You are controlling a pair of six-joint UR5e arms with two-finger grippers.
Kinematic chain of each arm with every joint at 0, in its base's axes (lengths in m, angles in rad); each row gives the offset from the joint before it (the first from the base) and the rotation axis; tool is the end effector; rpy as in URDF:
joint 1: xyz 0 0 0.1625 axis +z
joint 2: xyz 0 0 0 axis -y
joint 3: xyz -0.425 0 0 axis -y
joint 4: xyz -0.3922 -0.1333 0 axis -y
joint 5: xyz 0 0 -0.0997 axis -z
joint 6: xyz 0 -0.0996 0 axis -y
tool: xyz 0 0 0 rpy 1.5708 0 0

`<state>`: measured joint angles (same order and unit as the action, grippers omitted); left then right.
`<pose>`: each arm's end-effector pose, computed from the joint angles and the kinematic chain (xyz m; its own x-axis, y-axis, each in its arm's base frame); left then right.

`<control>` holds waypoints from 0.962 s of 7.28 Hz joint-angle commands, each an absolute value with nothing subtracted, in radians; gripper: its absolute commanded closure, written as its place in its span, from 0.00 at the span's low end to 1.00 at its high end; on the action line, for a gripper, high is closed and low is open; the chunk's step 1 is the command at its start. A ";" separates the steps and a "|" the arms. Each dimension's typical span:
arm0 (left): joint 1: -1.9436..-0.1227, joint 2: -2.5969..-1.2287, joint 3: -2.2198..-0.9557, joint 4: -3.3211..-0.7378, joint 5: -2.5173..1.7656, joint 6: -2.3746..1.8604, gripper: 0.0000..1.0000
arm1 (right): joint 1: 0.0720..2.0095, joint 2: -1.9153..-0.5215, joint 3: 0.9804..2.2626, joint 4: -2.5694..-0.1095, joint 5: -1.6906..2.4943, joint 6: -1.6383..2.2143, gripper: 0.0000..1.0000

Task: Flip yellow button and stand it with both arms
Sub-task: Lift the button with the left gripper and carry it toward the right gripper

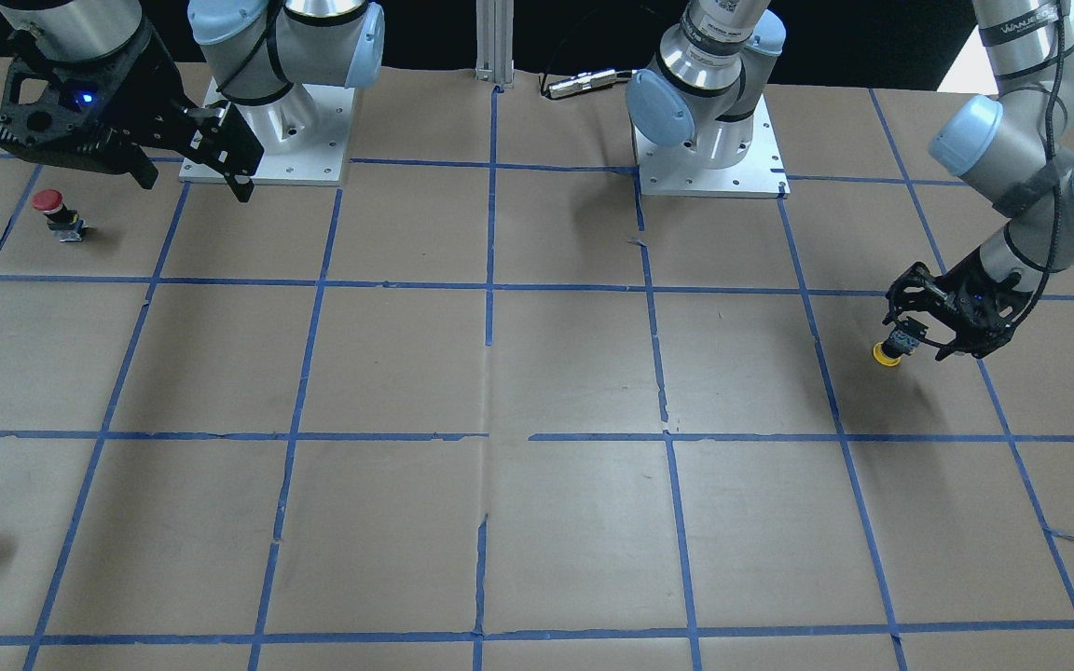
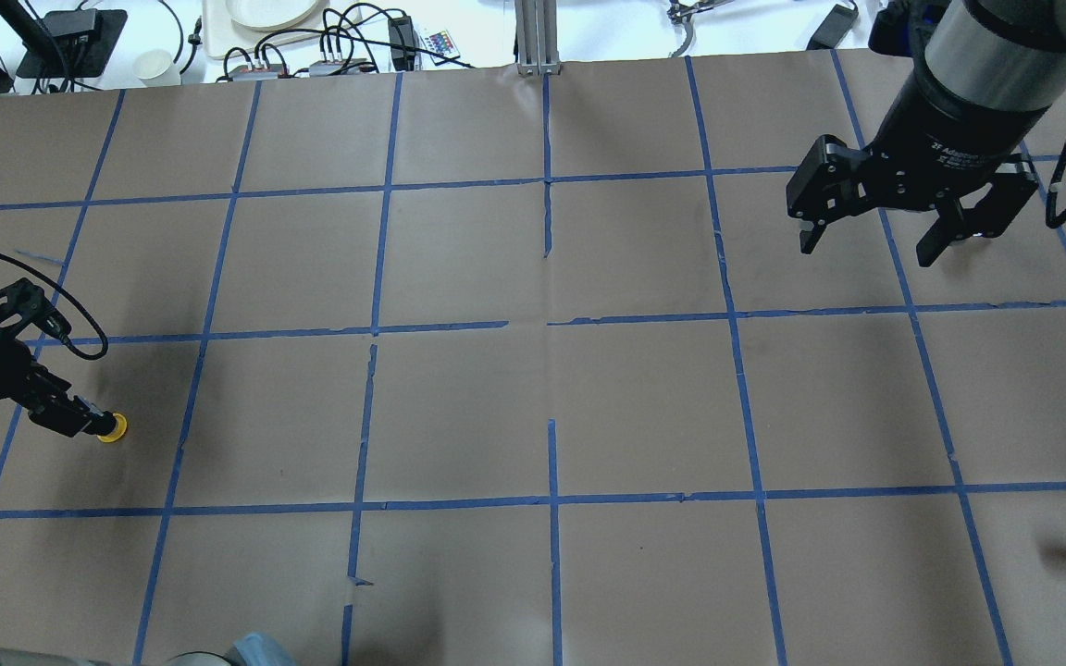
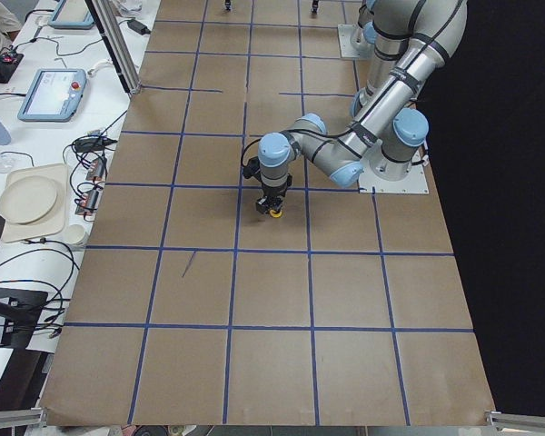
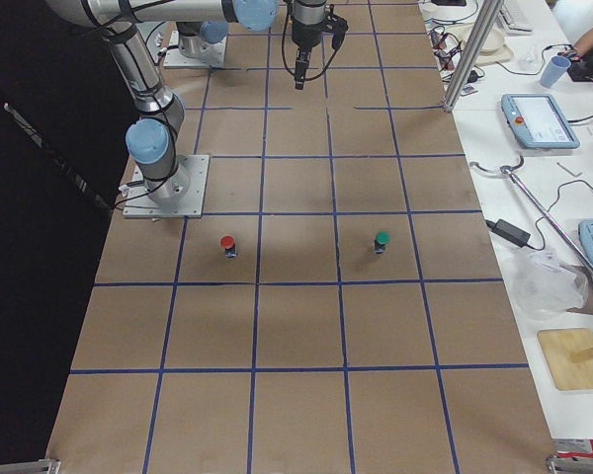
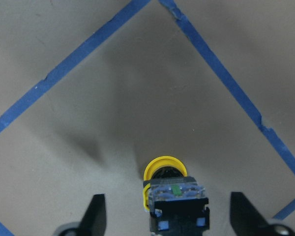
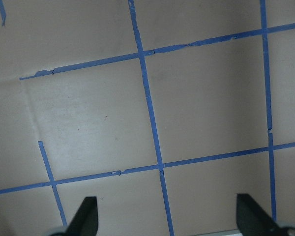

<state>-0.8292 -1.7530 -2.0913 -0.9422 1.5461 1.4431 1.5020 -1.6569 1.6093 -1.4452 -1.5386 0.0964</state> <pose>0.2162 -0.4371 0.2203 -0.7618 0.6432 0.0766 0.6442 0.7647 -0.0150 0.1055 -0.4552 0.4976 -0.9857 0.1666 -0.0244 0.1642 0.9831 0.0806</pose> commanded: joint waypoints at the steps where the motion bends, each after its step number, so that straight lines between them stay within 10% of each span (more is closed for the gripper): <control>1: -0.830 -1.753 -2.106 -0.939 1.575 1.433 0.68 | 1.503 -1.661 1.608 -1.395 -1.552 0.095 0.00; 7: -0.980 -1.579 -2.083 -1.191 1.400 1.278 0.82 | 1.497 -1.723 1.603 -1.285 -1.517 0.094 0.00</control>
